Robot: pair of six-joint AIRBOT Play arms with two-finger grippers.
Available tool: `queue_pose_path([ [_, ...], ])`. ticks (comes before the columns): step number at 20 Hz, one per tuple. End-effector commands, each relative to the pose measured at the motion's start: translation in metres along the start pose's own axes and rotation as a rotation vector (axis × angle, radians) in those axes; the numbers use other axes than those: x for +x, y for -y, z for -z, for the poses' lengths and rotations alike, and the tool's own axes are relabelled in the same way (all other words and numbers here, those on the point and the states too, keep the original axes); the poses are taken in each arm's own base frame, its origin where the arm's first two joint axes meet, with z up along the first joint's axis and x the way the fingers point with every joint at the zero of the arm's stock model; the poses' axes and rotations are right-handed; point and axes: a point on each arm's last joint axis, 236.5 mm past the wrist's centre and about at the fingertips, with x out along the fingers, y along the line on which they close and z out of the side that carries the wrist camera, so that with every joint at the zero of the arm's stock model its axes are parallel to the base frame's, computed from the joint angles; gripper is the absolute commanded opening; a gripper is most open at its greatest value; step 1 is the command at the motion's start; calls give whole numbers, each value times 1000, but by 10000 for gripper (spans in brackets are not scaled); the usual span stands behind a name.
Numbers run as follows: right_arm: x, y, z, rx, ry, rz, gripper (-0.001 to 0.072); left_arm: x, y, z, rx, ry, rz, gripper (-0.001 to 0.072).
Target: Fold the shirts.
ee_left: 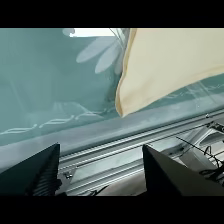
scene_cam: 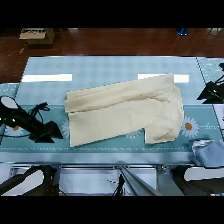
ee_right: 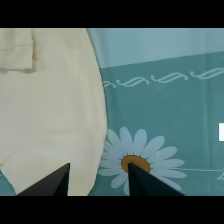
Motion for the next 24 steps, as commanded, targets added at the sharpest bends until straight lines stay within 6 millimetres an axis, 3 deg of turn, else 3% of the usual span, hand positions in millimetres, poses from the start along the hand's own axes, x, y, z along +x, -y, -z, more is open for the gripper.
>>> queue_pose_path([
  [1, 5, 1, 3, 24, 47, -65, 451, 31, 14, 7, -27, 20, 103, 595],
  [6, -7, -2, -7, 8, 122, -48, 428, 44, 32, -21, -21, 126, 104, 594],
  [11, -20, -7, -7, -4, 164, -38, 429, 78, 39, -11, 11, 9, 67, 588],
  [12, -22, -10, -7, -6, 170, -46, 429, 85, 39, -9, 6, -19, 62, 481],
  [14, -25, -12, -3, -15, 162, -44, 429, 94, 37, -7, -11, -55, 62, 41],
  [15, -23, -5, 3, -16, 138, -24, 432, 96, 36, -7, -15, -63, 62, 22],
  [17, -9, 14, 23, 38, 70, -18, 445, 96, 37, -7, -12, -60, 62, 22],
  [18, 2, 18, 34, 73, 40, -52, 498, 95, 37, -7, -11, -59, 63, 22],
  [21, 45, 19, 70, 94, -69, -128, 497, 95, 37, -8, -5, -58, 63, 22],
  [24, 71, 22, 82, 101, -89, -136, 495, 95, 37, -8, -4, -55, 63, 22],
])
